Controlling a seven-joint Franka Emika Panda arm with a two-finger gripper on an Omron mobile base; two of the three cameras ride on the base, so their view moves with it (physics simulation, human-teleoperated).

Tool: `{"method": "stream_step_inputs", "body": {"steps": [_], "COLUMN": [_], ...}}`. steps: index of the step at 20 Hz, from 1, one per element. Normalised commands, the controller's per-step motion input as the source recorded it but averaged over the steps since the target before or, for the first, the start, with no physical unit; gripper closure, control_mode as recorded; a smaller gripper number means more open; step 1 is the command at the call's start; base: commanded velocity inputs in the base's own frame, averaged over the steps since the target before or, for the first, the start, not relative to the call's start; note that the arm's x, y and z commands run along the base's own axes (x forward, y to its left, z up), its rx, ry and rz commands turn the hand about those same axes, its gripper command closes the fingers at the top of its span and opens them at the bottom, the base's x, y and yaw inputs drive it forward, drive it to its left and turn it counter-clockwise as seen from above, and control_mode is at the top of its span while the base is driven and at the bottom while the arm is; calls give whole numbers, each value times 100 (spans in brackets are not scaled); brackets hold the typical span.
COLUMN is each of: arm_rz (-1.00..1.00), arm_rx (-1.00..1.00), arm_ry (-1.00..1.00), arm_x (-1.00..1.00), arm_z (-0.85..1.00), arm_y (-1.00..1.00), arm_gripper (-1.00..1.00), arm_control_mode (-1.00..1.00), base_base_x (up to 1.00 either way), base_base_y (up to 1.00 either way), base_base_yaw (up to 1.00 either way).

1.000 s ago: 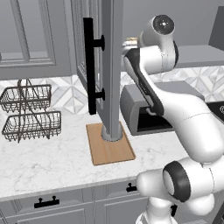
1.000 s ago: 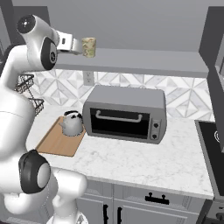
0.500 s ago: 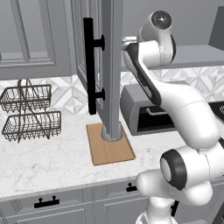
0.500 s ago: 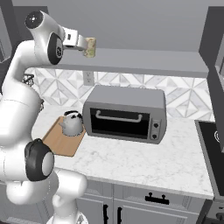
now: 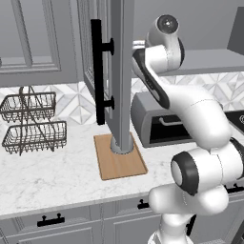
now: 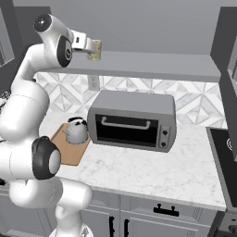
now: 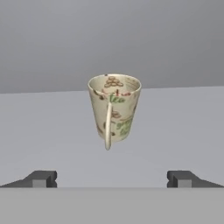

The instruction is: Pick the kettle from the counter and place it on the tray. Then pick the mug from the cabinet and place it on the tray. Then close the cabinet doors.

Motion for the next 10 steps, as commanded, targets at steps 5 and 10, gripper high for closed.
{"method": "stream_step_inputs", "body": {"steps": [5, 10], "arm_rz": [0, 0], "arm_rx": [0, 0], "arm_ry": [1, 3], "arm_x": [30, 31], "arm_z": [-9, -8], "arm_y": [-1, 0], "arm_gripper": [-100, -100], "arm_control_mode": [-100, -100], "base_base_x": [0, 0], "base_base_y": [0, 0], "base_base_yaw": [0, 0]}}
